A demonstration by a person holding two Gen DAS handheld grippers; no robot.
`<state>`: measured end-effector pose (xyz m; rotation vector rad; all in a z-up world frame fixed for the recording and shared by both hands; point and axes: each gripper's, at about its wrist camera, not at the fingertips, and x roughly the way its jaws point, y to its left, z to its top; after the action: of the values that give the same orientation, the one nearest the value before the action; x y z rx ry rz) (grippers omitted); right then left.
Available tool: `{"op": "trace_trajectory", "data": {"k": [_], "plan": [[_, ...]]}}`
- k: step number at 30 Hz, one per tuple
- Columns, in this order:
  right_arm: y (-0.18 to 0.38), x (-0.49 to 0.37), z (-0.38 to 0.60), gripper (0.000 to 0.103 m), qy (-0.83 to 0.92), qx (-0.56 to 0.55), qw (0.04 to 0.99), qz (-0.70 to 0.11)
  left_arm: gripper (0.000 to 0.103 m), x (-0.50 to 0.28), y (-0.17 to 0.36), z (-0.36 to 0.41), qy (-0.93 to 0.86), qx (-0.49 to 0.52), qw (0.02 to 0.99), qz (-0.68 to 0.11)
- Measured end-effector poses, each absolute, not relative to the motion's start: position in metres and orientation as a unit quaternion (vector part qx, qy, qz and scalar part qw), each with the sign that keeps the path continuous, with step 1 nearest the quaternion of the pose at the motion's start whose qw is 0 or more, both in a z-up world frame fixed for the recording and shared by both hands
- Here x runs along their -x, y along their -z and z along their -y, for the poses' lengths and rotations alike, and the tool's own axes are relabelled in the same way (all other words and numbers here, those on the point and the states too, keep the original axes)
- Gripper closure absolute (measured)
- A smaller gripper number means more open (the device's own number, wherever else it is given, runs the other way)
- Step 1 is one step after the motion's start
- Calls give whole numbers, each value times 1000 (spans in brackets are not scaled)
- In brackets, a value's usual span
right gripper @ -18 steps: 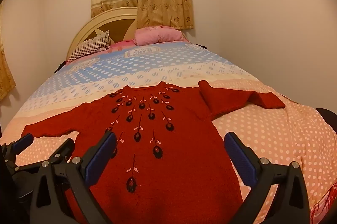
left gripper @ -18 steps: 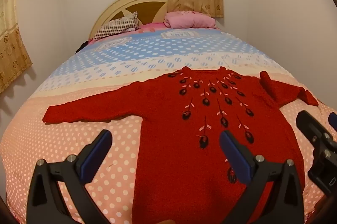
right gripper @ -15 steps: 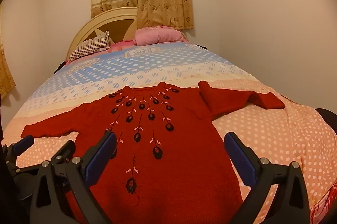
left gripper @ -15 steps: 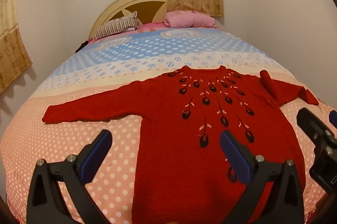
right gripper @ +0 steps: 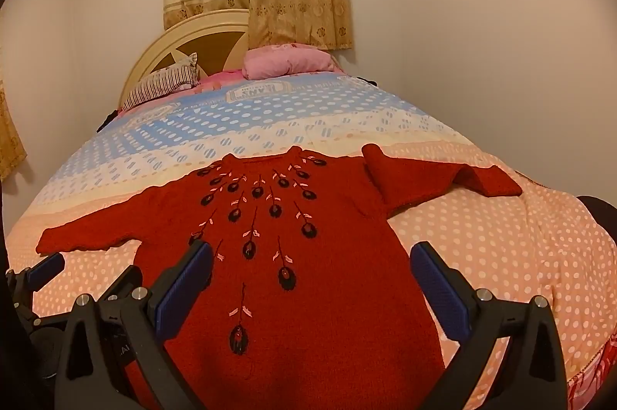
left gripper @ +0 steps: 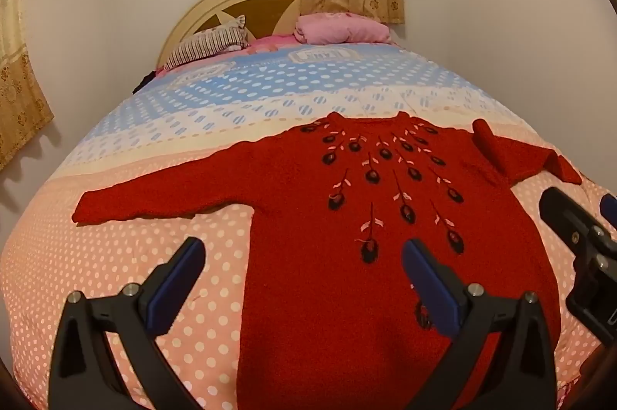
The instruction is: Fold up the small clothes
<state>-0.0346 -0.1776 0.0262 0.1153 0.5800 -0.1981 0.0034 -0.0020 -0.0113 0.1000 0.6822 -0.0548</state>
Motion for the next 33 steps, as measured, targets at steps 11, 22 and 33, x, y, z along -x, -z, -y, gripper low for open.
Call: {"op": "trace_trajectory", "data": {"k": [11, 22, 33], "plan": [[-22, 32, 178, 1, 97, -57, 950, -291, 0, -3, 12, 4, 30, -50, 939, -338], [-21, 33, 176, 1, 97, -57, 950, -292, 0, -2, 15, 7, 31, -51, 939, -338], [-17, 32, 174, 1, 98, -58, 948, -296, 0, 0, 19, 11, 33, -51, 938, -341]]}}
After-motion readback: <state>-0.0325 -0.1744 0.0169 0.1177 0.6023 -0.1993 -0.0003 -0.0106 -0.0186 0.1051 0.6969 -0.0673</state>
